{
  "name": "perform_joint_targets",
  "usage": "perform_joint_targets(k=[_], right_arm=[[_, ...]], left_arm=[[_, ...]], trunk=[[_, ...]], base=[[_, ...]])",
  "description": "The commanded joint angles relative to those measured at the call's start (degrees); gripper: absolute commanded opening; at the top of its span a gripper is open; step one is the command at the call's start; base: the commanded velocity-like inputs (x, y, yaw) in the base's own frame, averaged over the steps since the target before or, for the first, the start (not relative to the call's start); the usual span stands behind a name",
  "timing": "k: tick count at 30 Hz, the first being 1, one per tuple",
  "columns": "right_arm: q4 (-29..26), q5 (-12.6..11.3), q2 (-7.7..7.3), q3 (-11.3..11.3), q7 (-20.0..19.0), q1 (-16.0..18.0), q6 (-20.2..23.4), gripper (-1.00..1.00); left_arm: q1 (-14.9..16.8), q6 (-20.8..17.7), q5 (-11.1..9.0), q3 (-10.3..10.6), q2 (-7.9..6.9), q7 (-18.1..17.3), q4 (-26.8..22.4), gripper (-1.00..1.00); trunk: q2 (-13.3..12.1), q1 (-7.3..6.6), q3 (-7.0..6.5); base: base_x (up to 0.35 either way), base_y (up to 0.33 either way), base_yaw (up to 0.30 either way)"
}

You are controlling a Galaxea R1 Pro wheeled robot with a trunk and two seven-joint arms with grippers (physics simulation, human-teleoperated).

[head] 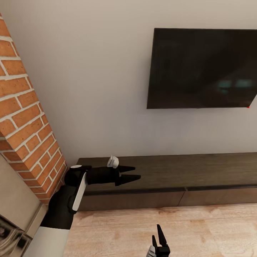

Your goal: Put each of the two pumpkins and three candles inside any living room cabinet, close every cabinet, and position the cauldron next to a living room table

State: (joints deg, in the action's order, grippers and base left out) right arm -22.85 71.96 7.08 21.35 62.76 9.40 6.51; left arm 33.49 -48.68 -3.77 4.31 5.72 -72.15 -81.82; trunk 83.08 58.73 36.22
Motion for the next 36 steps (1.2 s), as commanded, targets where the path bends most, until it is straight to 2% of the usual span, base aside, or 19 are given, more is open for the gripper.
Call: perform_joint_targets(k=[1, 20, 36], right_arm=[[0.00, 0.03, -0.06, 0.00, 0.00, 0.01, -0.08, 1.00], [0.01, 0.03, -0.09, 0.01, -0.09, 0.01, -0.17, 1.00], [-0.33, 0.05, 0.04, -0.08, -0.02, 0.01, -0.43, 1.00]], left_arm=[[0.00, 0.06, 0.04, -0.06, -0.05, 0.00, -0.01, 1.00], [-0.03, 0.36, -0.10, -0.14, -0.14, -0.23, -0.08, 1.00], [-0.09, 0.43, -0.41, -0.18, -0.16, -0.28, -0.04, 1.00]], trunk=[[0.00, 0.00, 0.00], [0.00, 0.00, 0.00], [6.42, 3.51, 2.87]], base=[[0.000, 0.000, 0.000], [0.000, 0.000, 0.000], [0.000, 0.000, 0.000]])
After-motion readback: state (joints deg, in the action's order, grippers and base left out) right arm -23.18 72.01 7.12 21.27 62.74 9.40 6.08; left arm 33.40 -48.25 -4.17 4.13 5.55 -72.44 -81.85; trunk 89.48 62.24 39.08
